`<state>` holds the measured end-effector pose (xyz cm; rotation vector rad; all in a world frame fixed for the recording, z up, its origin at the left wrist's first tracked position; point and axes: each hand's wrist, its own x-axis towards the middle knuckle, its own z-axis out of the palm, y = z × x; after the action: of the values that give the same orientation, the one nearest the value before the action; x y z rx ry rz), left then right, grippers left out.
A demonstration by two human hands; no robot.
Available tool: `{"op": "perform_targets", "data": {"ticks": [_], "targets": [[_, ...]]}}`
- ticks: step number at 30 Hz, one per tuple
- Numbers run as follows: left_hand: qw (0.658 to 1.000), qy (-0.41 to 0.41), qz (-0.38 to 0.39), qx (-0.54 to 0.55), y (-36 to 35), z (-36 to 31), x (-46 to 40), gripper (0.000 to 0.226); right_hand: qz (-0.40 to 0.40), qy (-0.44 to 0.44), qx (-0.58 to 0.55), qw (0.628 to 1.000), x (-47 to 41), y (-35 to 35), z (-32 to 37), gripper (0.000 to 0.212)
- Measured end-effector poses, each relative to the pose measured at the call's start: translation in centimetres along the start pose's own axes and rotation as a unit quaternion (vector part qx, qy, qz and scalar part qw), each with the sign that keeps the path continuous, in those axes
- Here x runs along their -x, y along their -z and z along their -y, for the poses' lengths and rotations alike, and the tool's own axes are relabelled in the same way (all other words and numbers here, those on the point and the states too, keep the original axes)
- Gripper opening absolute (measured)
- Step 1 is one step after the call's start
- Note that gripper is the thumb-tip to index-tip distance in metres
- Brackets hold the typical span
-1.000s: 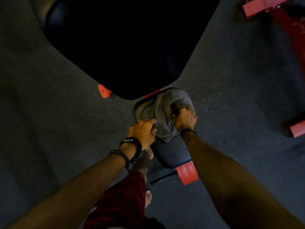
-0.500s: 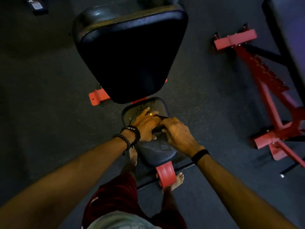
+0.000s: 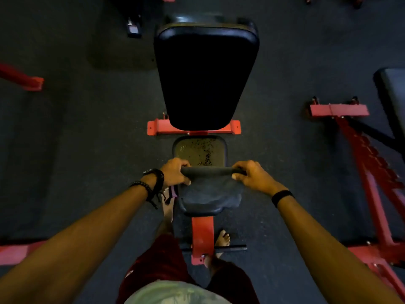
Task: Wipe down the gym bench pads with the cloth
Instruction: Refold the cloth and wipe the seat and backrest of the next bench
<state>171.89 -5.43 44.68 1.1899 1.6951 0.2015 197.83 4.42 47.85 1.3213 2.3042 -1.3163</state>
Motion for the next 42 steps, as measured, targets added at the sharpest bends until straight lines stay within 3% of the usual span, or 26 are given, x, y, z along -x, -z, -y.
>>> {"op": "perform_targets", "data": {"ticks": [3,6,8,10,14,18,22,25,28,30,31,33,34,36,39,42], "targets": [[0.995,0.019,-0.062,0.08,1.1,0.3,0.0,0.042,-0.041,0.019,-0.022,0.999,-2.0,1.3,-0.1,0.024],[0.985,0.071,-0.123,0.094,1.7,1.1,-0.6,0.1,-0.072,-0.017,0.027,0.997,-4.8,0.6,-0.4,0.059],[0.978,0.105,-0.147,0.107,1.1,2.3,-1.1,0.117,-0.078,-0.044,0.074,0.993,-6.3,-1.1,-0.9,0.07],[0.976,0.126,-0.151,0.092,-0.5,4.0,-2.0,0.113,-0.092,-0.054,0.106,0.989,-7.6,-3.6,-1.4,0.074],[0.975,0.139,-0.149,0.092,-4.6,7.6,-4.2,0.082,-0.083,-0.043,0.19,0.977,-10.6,-10.6,-4.1,0.103],[0.963,0.162,-0.175,0.128,-8.8,10.9,-6.6,0.06,-0.08,0.036,0.287,0.954,-13.7,-16.7,-7.5,0.089],[0.955,0.123,-0.226,0.144,-11.0,13.7,-9.8,0.055,-0.131,0.071,0.34,0.928,-18.1,-20.4,-7.9,0.094],[0.943,0.106,-0.262,0.179,-11.6,15.8,-11.7,0.059,-0.199,0.018,0.321,0.926,-22.3,-21.1,-7.5,0.086],[0.922,0.103,-0.297,0.227,-12.1,17.2,-13.1,0.062,-0.304,-0.124,0.257,0.909,-27.6,-21.3,-4.5,0.071],[0.9,0.111,-0.327,0.266,-12.3,17.3,-13.8,0.063,-0.327,-0.128,0.246,0.903,-28.1,-22.3,-3.2,0.063],[0.891,0.12,-0.339,0.278,-12.3,17.2,-13.9,0.063,-0.305,-0.078,0.261,0.913,-26.4,-23.4,-3.4,0.062],[0.884,0.126,-0.345,0.288,-11.7,16.8,-13.8,0.062,-0.186,0.026,0.3,0.935,-19.9,-25.8,-5.3,0.066],[0.887,0.124,-0.339,0.288,-11.3,16.5,-13.8,0.063,-0.14,0.039,0.31,0.939,-16.3,-26.4,-6.6,0.067],[0.894,0.118,-0.322,0.287,-10.4,15.9,-14.1,0.066,-0.159,-0.028,0.29,0.943,-12.4,-25.6,-9.4,0.063],[0.905,0.1,-0.322,0.26,-9.8,15.3,-15.5,0.066,-0.283,-0.187,0.177,0.924,-18.3,-21.4,-10.1,0.061],[0.905,0.082,-0.341,0.242,-10.0,15.3,-17.0,0.064,-0.332,-0.206,0.188,0.901,-25.6,-19.8,-7.3,0.061]]}}
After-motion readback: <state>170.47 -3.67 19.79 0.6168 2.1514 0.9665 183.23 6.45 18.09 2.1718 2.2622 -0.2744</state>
